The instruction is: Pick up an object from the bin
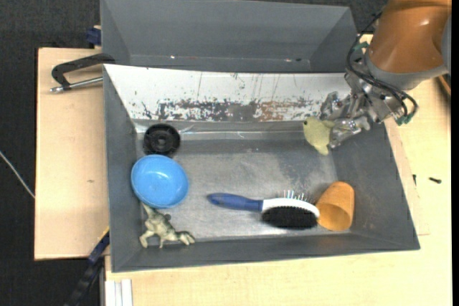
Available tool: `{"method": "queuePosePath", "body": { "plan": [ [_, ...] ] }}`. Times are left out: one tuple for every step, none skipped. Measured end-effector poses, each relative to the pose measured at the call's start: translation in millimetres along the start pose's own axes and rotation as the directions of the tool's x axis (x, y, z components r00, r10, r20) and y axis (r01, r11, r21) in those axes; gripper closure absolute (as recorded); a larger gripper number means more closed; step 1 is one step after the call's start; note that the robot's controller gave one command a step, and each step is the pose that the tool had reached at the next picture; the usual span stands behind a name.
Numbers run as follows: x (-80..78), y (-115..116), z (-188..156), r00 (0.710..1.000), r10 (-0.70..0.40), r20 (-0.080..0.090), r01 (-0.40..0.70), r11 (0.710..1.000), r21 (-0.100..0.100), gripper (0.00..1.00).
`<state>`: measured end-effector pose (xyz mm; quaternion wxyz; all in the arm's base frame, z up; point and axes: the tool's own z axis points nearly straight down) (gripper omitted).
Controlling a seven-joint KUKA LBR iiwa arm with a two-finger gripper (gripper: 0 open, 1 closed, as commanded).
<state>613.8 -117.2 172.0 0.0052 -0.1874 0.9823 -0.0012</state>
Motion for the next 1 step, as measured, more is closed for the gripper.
{"method": "queuePosePath", "body": {
  "plan": [
    [-2.3,-0.5,-17.2,1.0,0.001,-0.001,-0.001,1.0,0.0,1.0]
  ]
}}
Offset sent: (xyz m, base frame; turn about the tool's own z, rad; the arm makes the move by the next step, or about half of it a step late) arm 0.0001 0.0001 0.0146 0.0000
